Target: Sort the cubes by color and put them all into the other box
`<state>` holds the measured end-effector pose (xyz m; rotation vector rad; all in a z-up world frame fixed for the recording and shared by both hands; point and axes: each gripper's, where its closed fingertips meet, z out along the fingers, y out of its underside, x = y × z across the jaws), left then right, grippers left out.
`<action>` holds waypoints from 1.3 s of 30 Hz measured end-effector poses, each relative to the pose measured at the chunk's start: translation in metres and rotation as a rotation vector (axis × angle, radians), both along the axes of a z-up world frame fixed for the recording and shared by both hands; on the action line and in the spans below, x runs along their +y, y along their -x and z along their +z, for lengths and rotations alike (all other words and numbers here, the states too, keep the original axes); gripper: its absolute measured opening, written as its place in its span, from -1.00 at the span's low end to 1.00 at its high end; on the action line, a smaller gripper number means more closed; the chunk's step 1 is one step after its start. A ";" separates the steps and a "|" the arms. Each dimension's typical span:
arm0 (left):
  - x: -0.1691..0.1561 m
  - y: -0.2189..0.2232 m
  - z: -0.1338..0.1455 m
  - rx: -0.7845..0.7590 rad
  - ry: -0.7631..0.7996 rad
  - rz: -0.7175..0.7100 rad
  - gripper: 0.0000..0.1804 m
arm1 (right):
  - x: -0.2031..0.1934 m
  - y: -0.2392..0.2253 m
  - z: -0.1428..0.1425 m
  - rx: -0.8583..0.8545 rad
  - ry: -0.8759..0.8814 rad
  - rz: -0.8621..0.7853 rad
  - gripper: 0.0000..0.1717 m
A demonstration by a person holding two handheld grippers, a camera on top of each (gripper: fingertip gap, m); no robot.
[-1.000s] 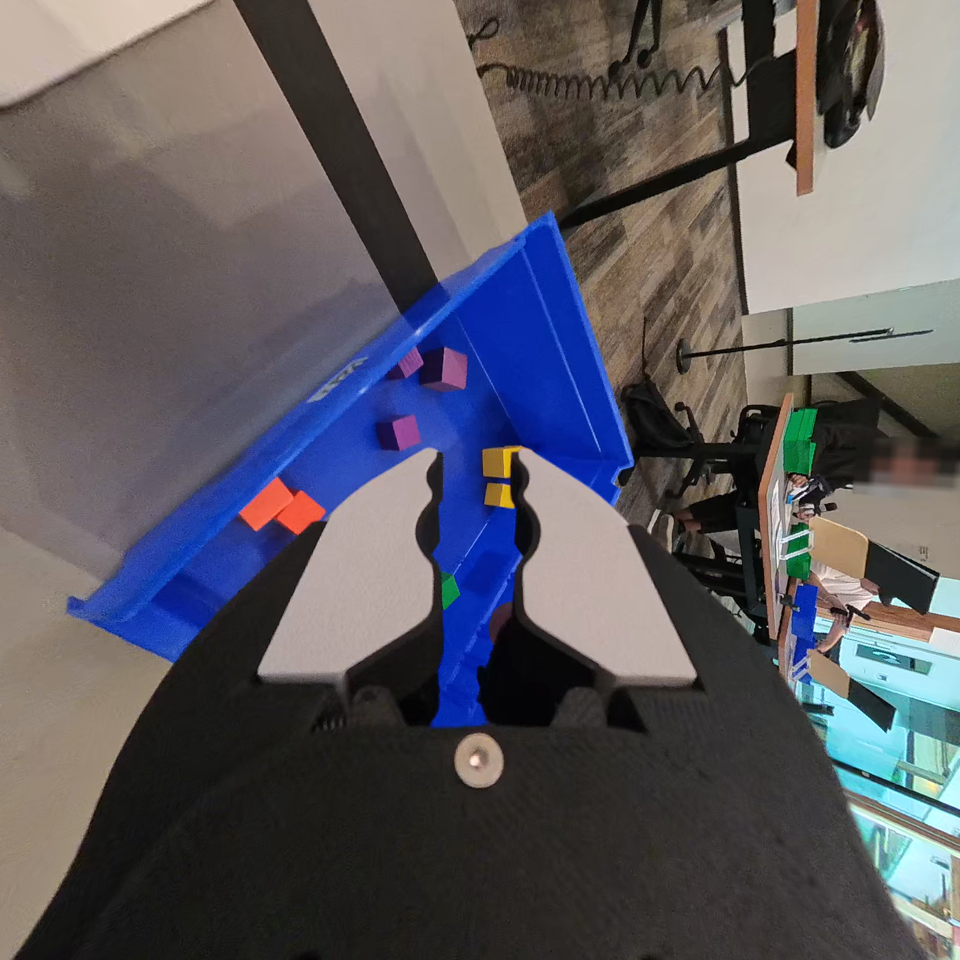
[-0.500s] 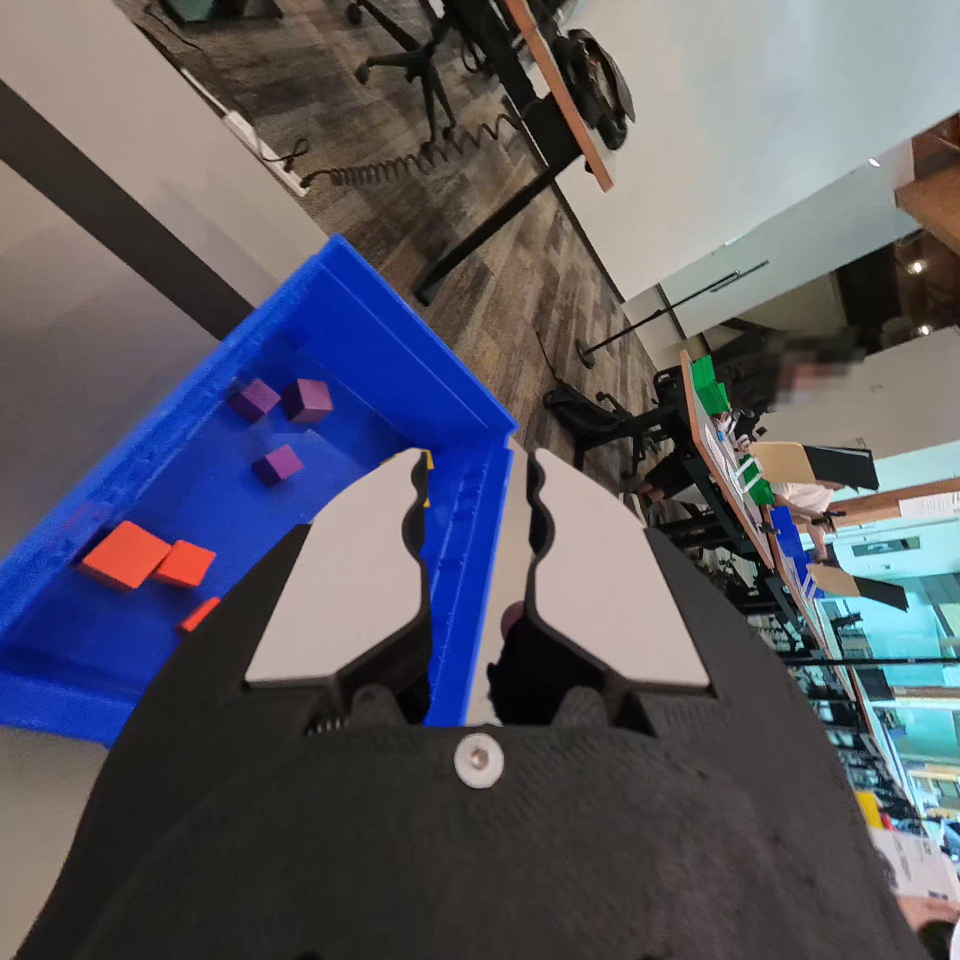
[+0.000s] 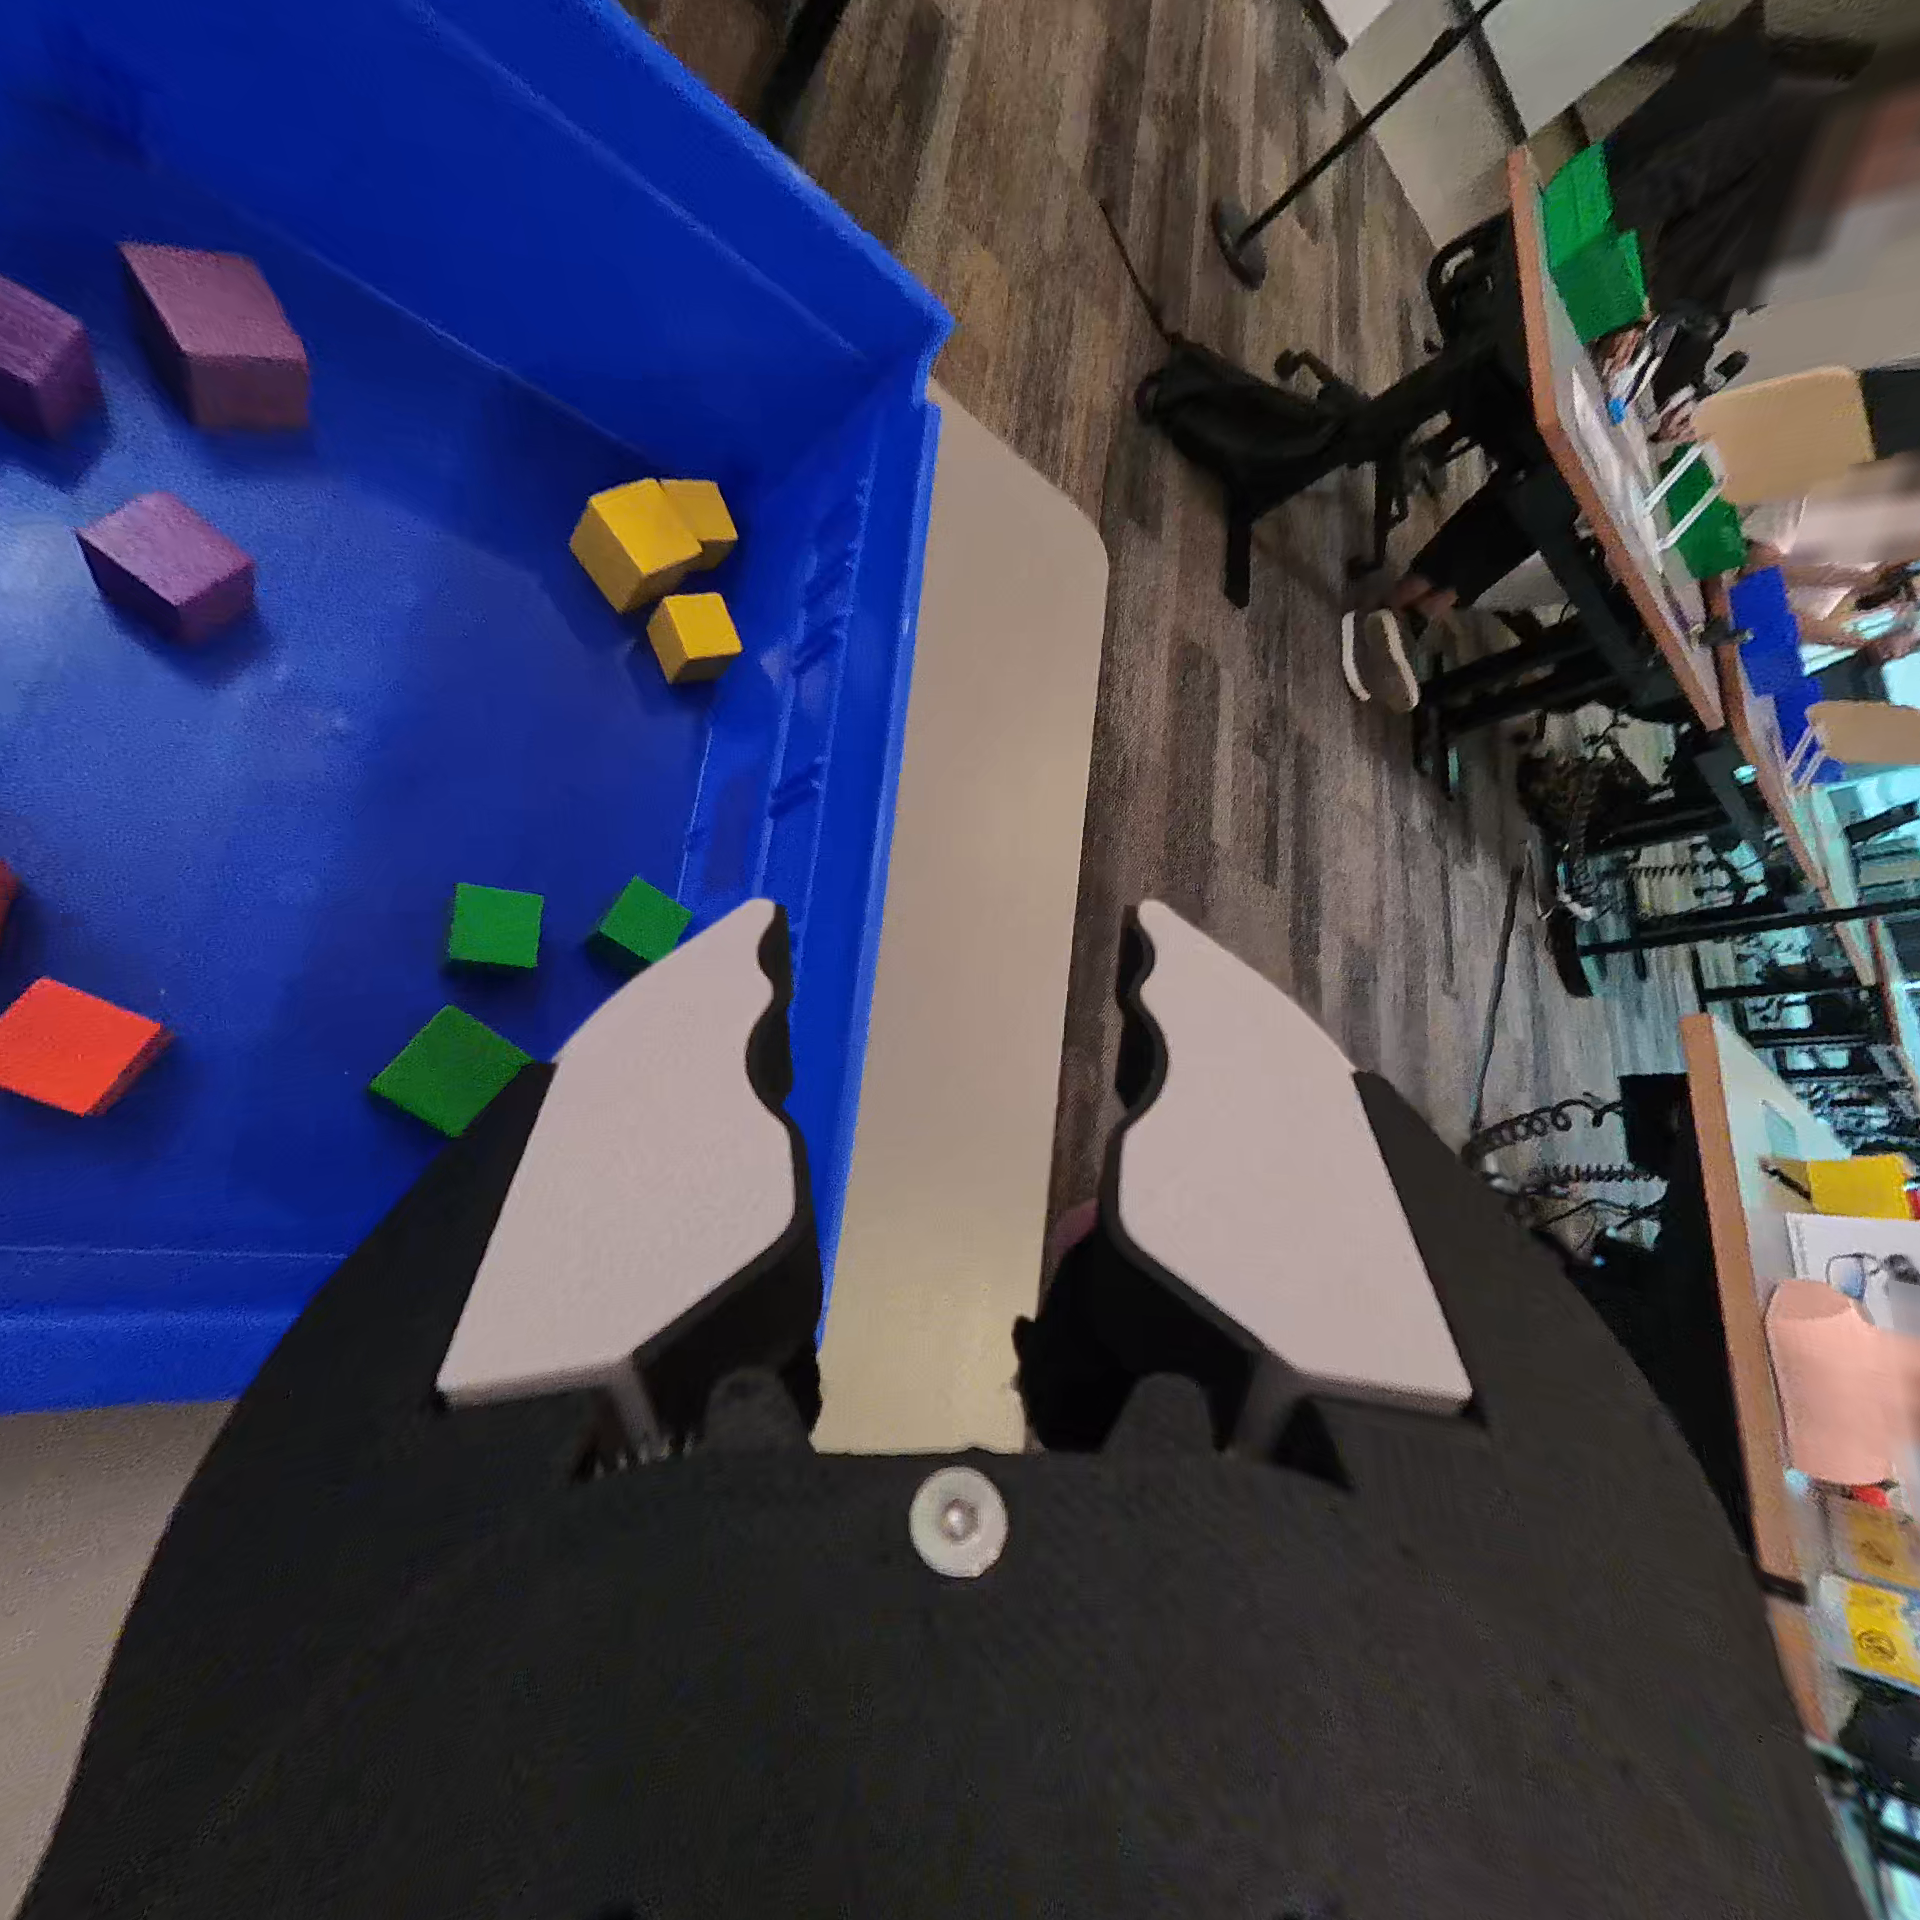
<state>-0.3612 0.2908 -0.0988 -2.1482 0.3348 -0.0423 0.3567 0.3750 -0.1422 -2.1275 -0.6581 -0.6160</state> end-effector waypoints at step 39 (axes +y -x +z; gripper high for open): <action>-0.049 0.112 -0.158 -0.128 0.594 0.258 -0.85 | 0.004 -0.011 -0.077 -0.007 0.228 0.000 -0.62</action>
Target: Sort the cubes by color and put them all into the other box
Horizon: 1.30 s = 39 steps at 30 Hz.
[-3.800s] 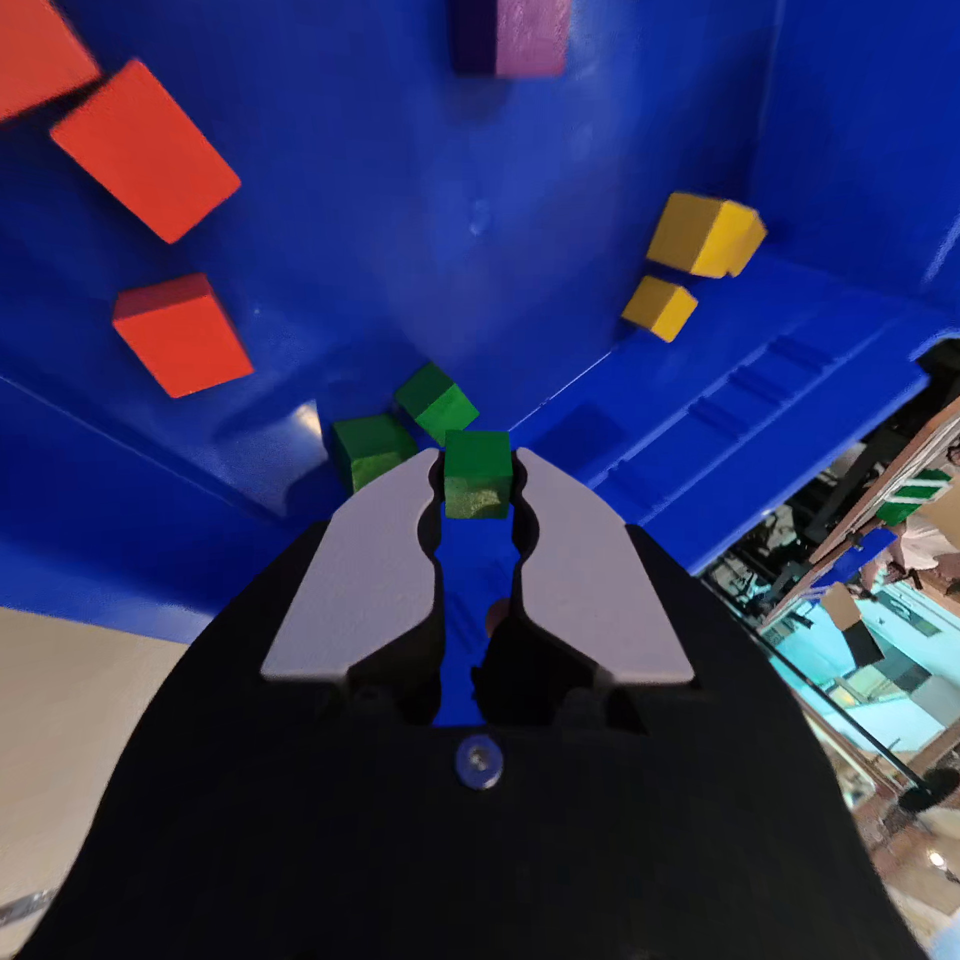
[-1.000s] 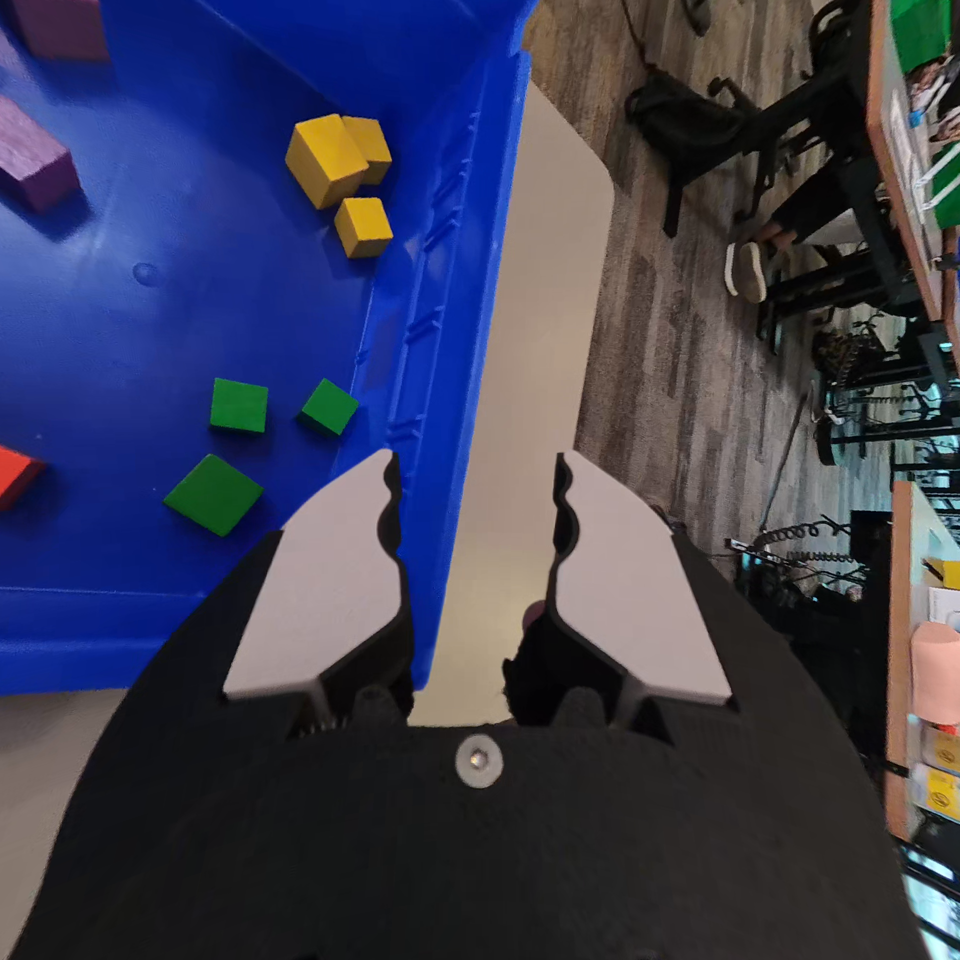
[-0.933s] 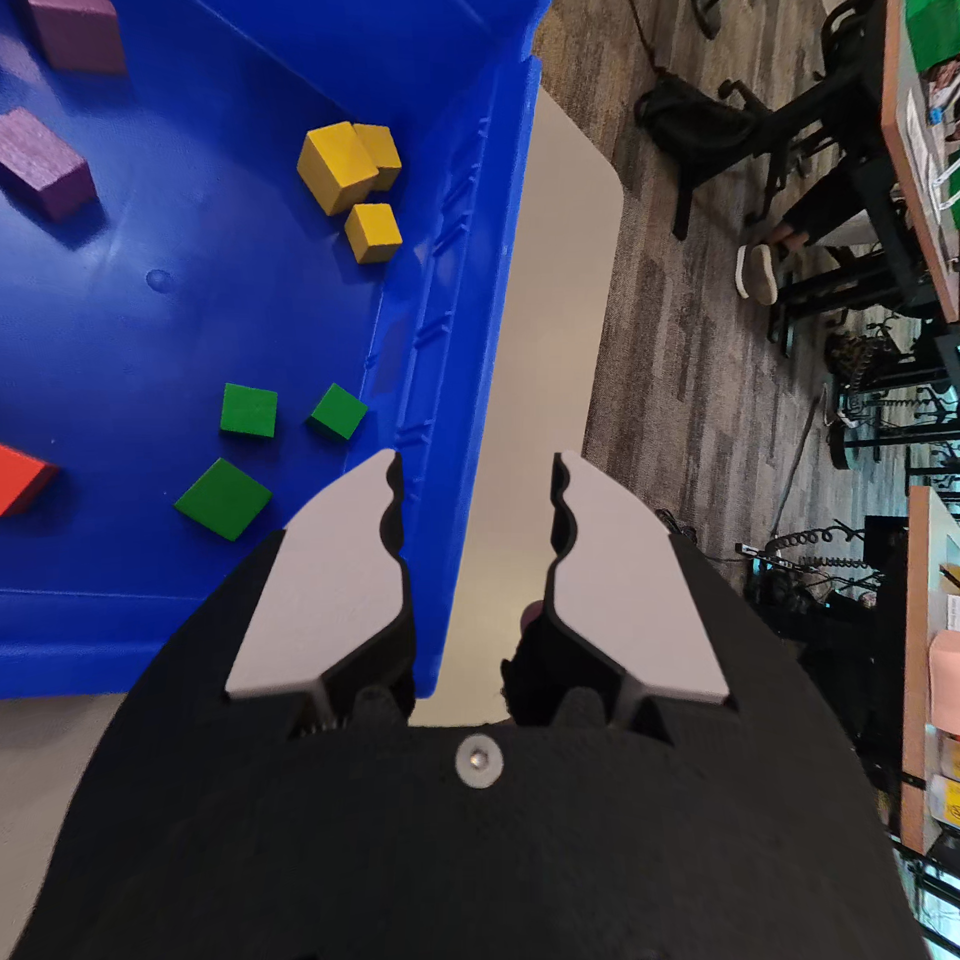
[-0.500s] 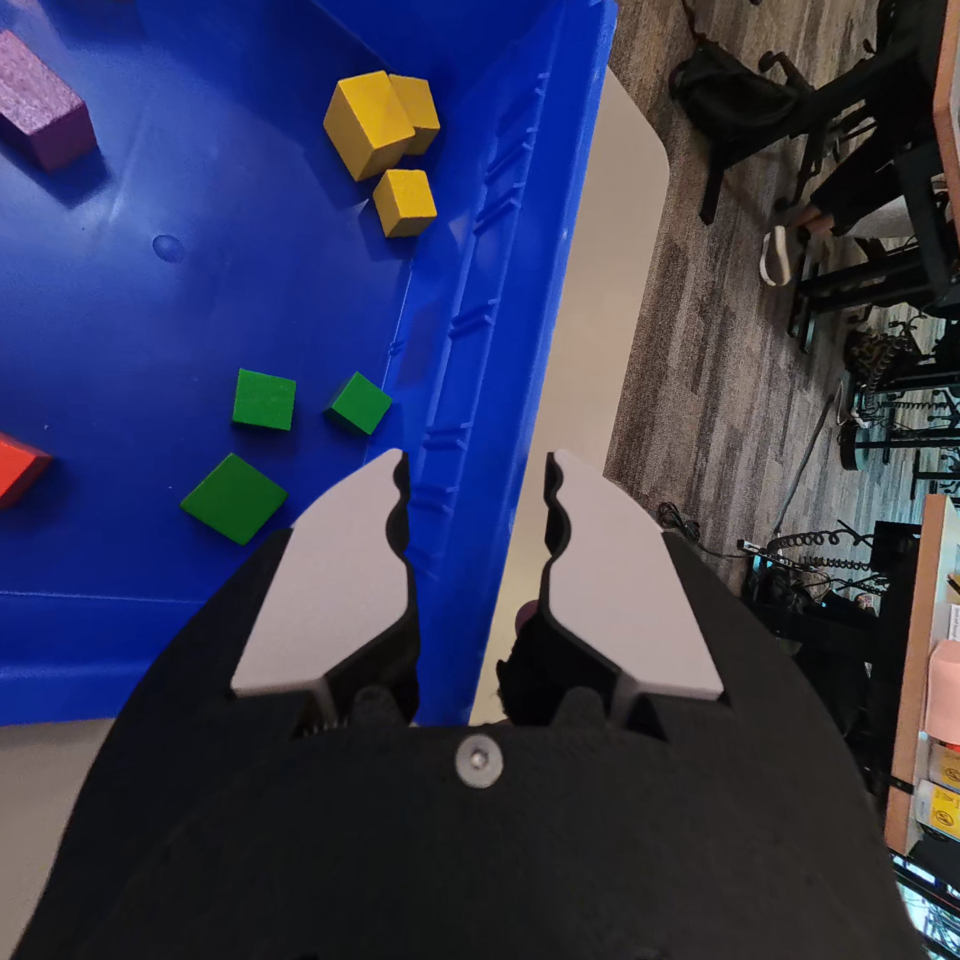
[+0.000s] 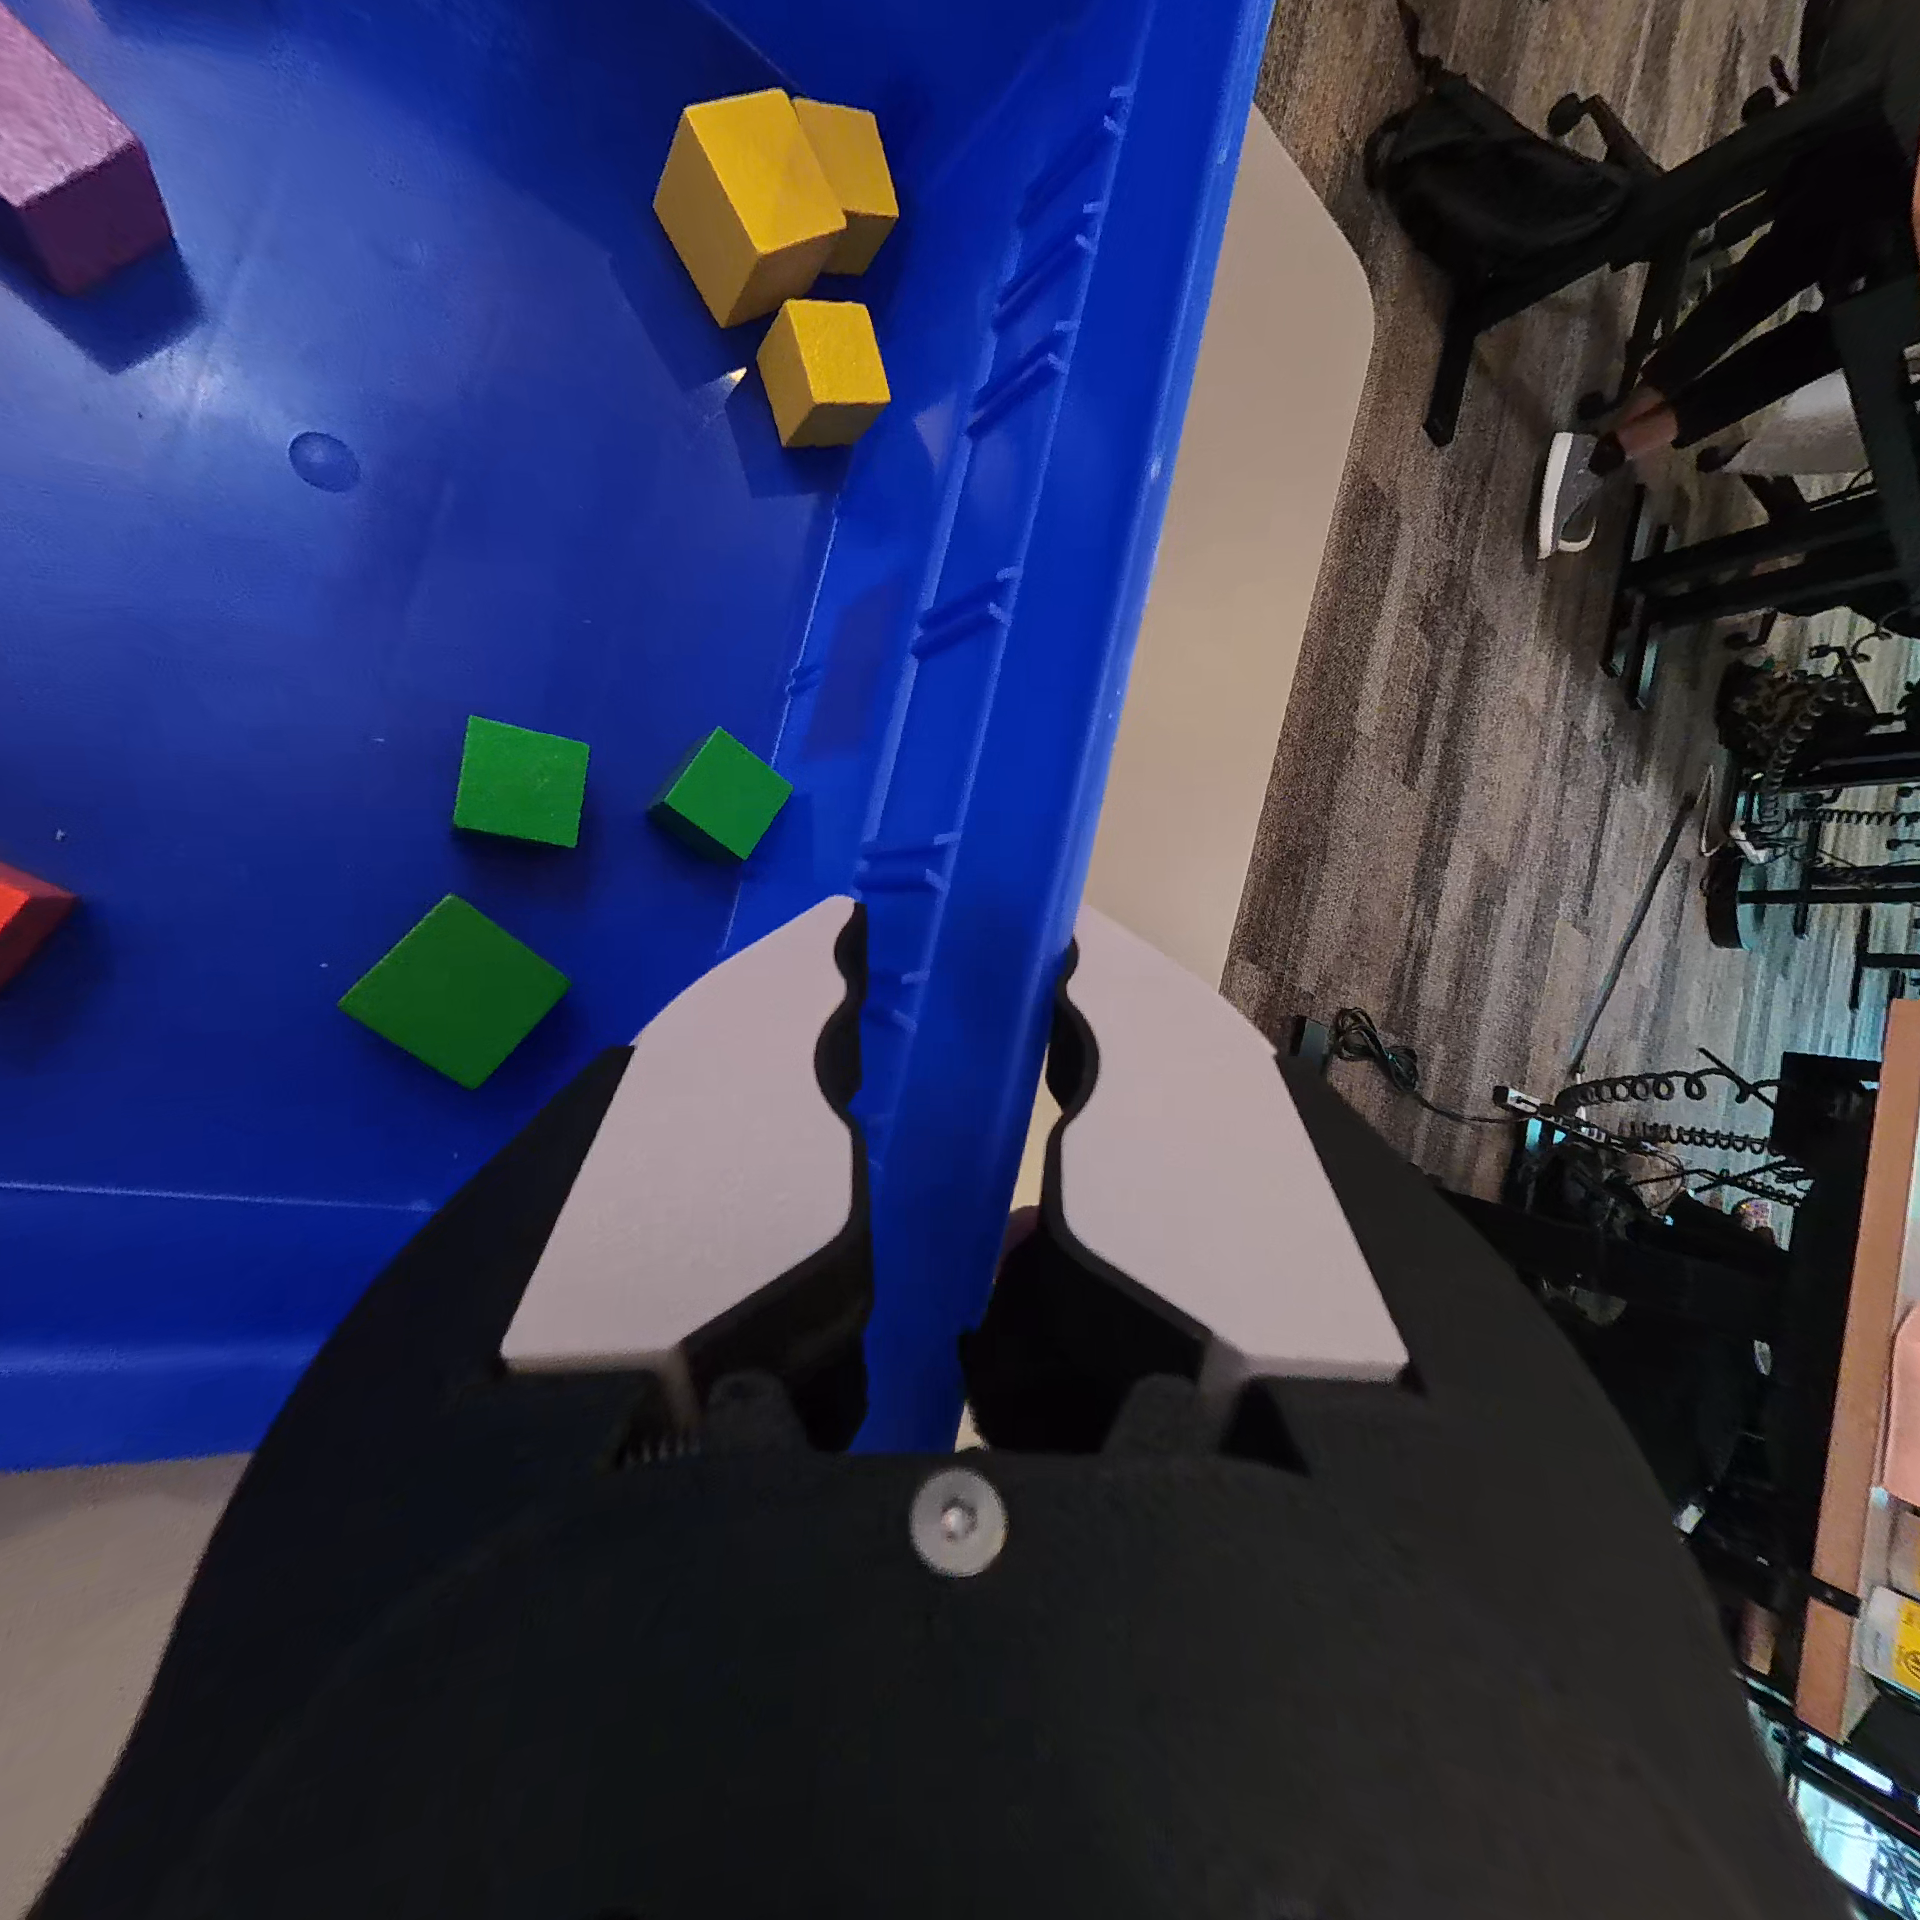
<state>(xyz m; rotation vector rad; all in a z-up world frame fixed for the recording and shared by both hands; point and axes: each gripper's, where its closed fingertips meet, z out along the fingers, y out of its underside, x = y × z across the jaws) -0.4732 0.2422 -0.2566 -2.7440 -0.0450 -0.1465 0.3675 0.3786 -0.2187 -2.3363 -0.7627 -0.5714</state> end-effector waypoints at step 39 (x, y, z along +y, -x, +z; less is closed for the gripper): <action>-0.002 0.012 0.052 0.108 -0.154 0.006 -0.91 | -0.031 0.029 0.013 0.370 0.193 0.097 -0.93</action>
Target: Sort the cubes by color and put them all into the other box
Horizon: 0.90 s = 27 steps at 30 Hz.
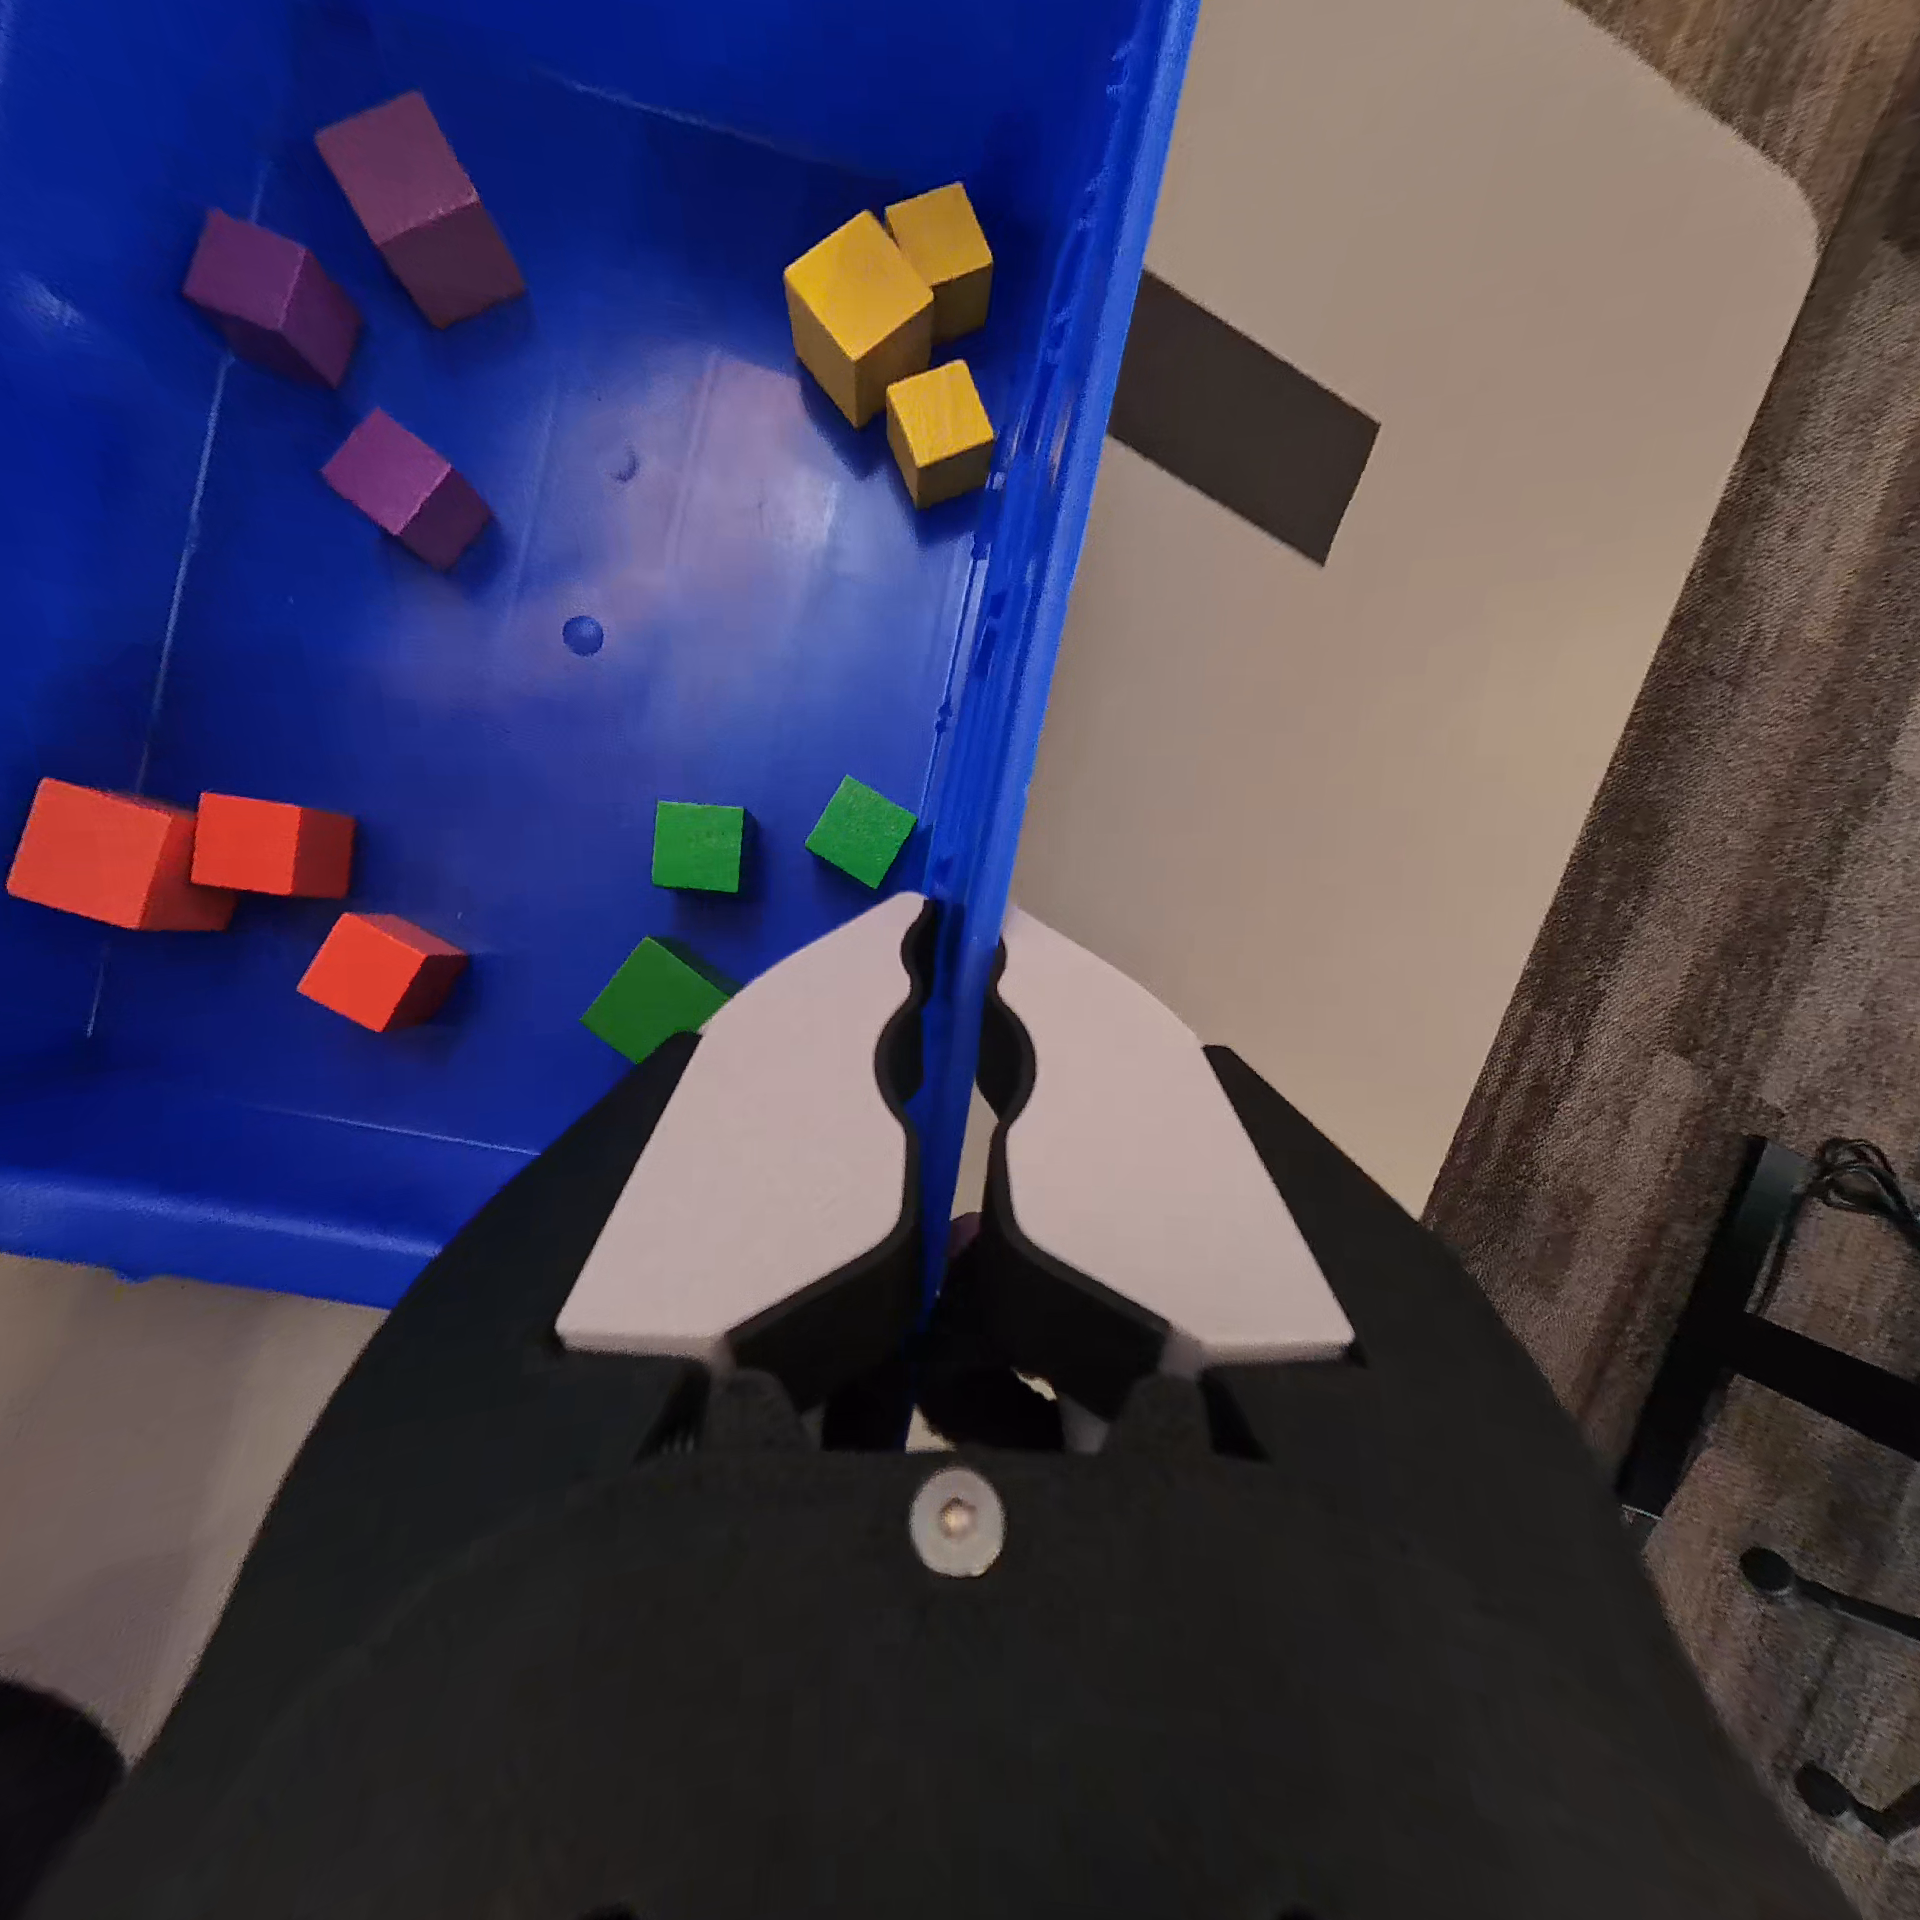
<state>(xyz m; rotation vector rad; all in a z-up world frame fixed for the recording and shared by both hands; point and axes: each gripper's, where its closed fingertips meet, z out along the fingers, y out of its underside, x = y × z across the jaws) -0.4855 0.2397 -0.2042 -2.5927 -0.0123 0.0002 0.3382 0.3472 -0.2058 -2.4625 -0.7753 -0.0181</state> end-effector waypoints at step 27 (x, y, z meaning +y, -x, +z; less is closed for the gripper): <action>-0.091 -0.003 0.021 0.003 0.023 -0.007 -0.91 | -0.109 0.075 0.007 -0.050 0.181 0.383 -0.95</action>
